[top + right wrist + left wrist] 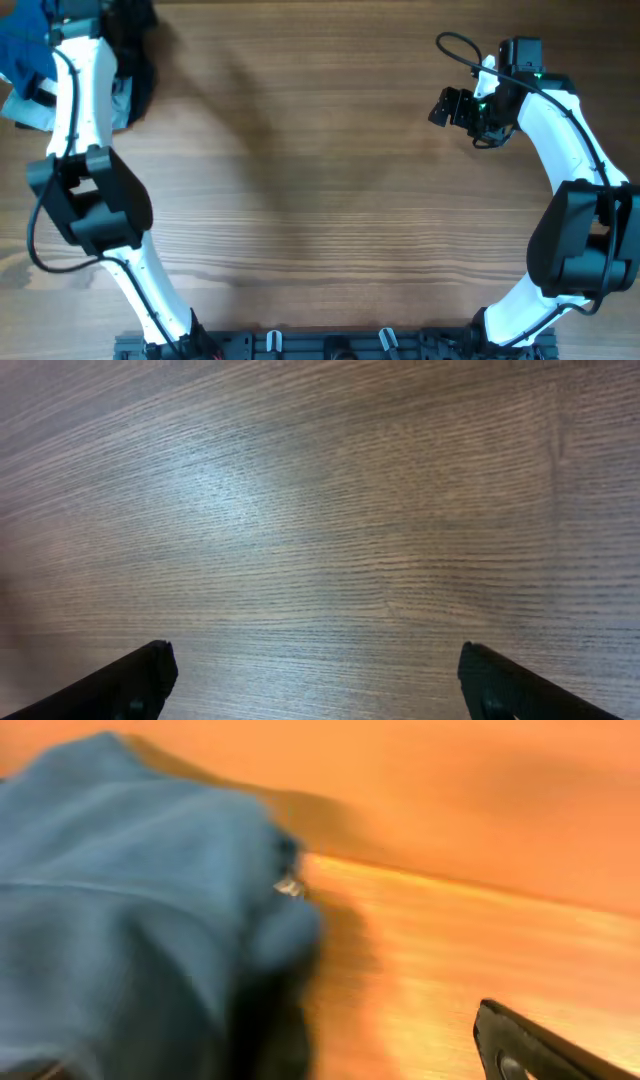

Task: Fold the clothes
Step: 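Place the shirt on the clothes stack and open the left gripper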

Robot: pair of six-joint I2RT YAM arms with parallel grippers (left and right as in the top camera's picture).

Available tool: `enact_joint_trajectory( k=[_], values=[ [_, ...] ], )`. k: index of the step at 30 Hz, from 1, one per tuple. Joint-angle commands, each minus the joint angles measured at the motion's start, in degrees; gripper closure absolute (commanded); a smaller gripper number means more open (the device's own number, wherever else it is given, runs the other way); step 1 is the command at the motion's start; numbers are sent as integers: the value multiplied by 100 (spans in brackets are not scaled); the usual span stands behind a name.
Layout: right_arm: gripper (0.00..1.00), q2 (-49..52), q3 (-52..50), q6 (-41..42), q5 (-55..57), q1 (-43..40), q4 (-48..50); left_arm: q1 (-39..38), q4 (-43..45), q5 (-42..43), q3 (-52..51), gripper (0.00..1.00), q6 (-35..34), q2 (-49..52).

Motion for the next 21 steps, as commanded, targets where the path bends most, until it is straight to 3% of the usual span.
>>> enact_joint_trajectory(
  k=[1, 5, 11, 21],
  values=[
    [5, -98, 173, -81, 28, -9, 103, -422, -522, 155, 208, 0, -142, -1283],
    [5, -214, 940, -533, -376, -4, -109, -780, -1655, 577, 208, 0, -833, -2127],
    [4, -1095, 1589, -828, -367, -4, 50, -1067, -2881, 669, 203, 0, -887, -2319],
    [0, -1360, 1541, -466, -205, -4, 76, -1064, -3099, 664, 203, 0, -885, -2319]
  ],
)
